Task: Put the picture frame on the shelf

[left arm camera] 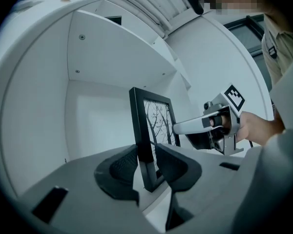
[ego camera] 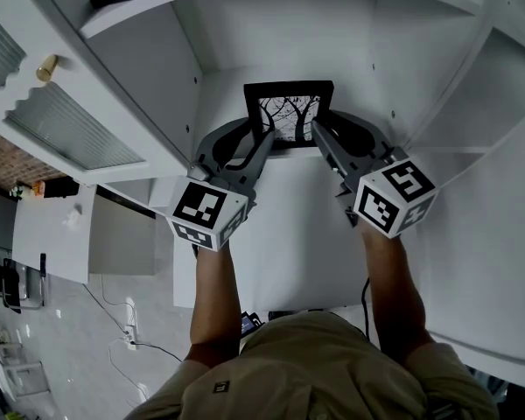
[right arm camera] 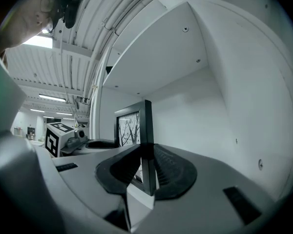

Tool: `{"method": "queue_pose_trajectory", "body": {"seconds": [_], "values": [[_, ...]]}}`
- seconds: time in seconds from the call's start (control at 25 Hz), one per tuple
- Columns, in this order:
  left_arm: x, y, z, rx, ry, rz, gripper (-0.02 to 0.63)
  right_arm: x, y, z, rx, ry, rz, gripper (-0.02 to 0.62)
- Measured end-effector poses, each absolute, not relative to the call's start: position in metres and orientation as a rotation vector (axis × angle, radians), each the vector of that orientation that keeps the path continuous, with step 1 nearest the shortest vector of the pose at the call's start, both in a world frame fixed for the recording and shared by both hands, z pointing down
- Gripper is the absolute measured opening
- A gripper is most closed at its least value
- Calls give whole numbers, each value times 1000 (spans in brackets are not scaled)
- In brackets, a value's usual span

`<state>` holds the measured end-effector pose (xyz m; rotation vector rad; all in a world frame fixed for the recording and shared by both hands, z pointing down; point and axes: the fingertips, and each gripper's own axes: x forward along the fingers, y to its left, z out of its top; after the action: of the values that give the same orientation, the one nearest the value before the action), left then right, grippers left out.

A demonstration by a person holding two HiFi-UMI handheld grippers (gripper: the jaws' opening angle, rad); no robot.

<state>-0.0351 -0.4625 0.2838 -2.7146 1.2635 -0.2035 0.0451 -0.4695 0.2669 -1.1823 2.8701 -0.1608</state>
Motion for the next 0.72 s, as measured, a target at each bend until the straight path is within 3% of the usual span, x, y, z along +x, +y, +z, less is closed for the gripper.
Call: {"method": "queue_pose_trajectory", "body": {"seconds": [0.72], "values": [[-36, -459, 282, -2630, 1289, -207, 110, 44, -471, 267, -1181, 2869, -118, 80]]}}
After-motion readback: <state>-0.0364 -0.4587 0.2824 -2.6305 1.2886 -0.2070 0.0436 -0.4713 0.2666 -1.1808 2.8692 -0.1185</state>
